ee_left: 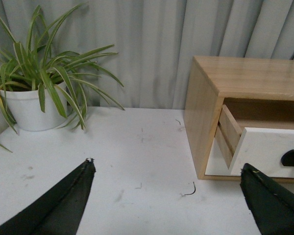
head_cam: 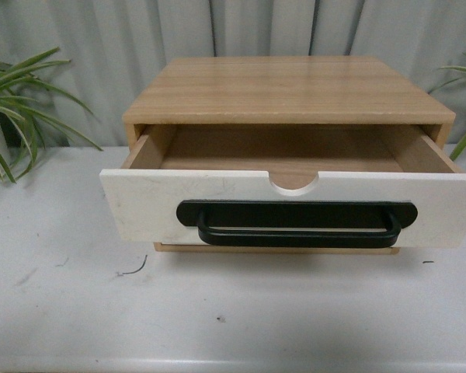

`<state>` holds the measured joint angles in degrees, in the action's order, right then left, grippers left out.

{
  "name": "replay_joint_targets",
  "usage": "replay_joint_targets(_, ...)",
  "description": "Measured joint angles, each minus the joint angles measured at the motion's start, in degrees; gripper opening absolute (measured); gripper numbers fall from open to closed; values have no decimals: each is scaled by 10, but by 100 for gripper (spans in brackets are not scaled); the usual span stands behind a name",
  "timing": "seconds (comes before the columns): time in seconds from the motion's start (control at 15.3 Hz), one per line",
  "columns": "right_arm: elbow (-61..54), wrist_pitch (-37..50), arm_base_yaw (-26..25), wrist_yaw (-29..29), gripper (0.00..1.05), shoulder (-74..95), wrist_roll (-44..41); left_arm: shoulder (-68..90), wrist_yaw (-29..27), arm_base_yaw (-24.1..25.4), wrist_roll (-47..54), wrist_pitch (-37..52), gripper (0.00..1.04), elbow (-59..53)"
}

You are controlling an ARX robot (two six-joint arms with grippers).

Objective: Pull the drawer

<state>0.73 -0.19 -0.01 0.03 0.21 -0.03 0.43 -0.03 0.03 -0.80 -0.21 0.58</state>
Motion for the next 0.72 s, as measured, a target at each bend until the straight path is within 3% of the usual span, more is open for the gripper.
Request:
replay_joint_targets(0.07,0,0,0,0,100,0,0,0,0,0,1,0,100,0)
replay_joint_targets(0.72,0,0,0,0,98,0,0,0,0,0,2,0,98,0)
